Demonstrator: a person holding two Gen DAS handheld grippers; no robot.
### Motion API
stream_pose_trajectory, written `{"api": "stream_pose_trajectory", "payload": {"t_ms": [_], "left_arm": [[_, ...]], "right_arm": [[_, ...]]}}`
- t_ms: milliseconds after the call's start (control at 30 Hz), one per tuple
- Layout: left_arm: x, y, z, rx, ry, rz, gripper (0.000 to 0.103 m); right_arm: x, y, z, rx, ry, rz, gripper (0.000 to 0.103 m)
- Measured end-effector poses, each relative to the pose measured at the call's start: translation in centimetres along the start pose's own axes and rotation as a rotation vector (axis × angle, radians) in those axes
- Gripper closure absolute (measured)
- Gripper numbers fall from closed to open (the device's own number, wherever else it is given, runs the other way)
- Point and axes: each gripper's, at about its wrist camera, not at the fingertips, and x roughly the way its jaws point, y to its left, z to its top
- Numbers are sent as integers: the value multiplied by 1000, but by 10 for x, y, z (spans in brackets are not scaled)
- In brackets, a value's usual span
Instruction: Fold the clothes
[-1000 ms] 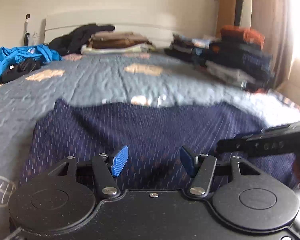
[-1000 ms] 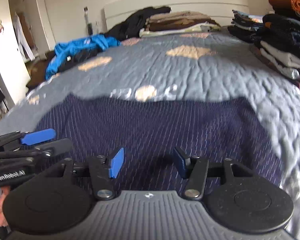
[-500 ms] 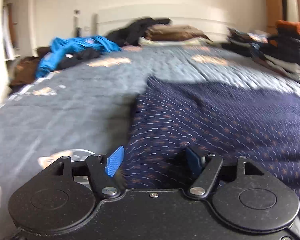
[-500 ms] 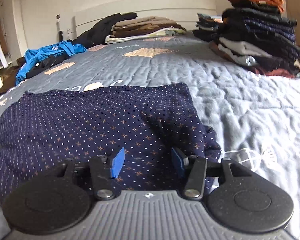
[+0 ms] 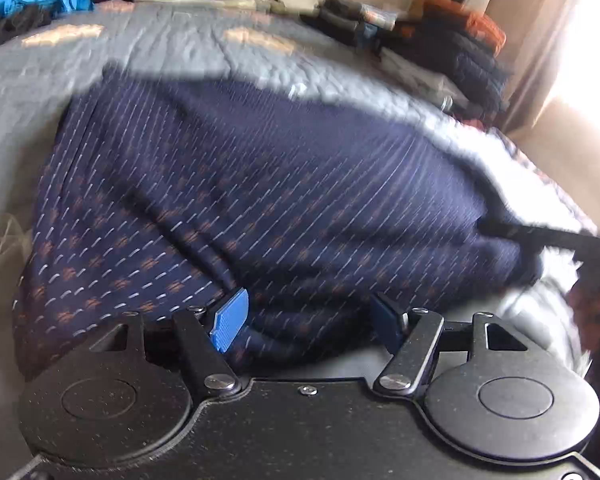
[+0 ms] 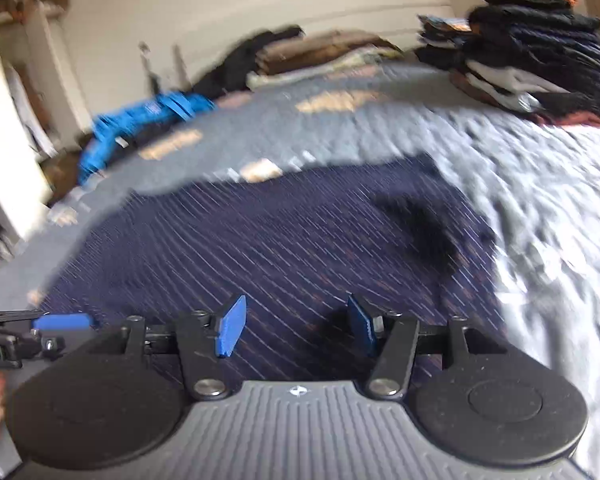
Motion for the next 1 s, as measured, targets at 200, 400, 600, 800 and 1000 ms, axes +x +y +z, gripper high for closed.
{"api": "stream_pose_trajectory", "payload": {"t_ms": [200,400,600,800,1000], "left_arm": [[-27,47,3,-156,8,38,41],[-56,73,6,-278,-36,116,48],[-88,69,19,-316,-189,60,43],[-54,43,23,-279,-189,-144,38],[-15,68,-1,-355,-115,-112,50]], "right_arm": [[-18,-31,-14,105,14,-8,51],[-33,-51,-26,164,35,-95,52],[-49,-76,-28,305,37,-197,49],[-73,-47,-9,285,-109,-60,48],[-22,3,-1,111,-22,19,48]]}}
